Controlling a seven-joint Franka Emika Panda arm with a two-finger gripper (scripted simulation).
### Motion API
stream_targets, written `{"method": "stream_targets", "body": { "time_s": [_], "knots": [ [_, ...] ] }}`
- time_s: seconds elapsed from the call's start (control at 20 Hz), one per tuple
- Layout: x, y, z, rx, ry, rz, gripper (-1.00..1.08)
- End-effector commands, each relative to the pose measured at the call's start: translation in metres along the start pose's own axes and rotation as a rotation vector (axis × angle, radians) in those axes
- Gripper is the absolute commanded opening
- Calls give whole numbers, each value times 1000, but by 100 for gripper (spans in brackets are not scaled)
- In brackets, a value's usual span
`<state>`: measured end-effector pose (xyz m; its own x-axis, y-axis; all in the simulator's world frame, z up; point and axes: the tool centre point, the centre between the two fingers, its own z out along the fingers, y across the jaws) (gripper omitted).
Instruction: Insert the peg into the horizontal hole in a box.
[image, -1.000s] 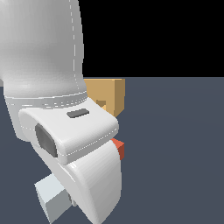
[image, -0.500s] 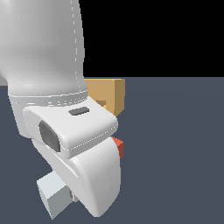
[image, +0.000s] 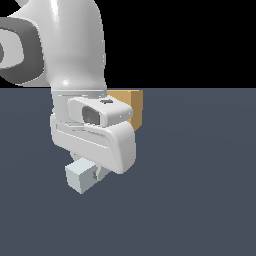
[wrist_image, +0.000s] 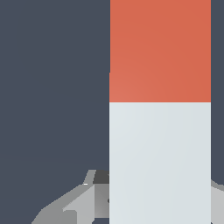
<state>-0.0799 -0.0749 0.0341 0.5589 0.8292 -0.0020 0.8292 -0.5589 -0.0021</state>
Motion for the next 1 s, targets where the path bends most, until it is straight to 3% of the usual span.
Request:
{"method": "stream_targets", "body": {
  "time_s": [0.0,0.45,0.95],
  "knots": [
    [26,-20,-7,-3,2,-49,-100],
    [93,-87,-23,-3,1,-185,-100],
    [108,-104,-27,-3,1,-218,-100]
  ]
}}
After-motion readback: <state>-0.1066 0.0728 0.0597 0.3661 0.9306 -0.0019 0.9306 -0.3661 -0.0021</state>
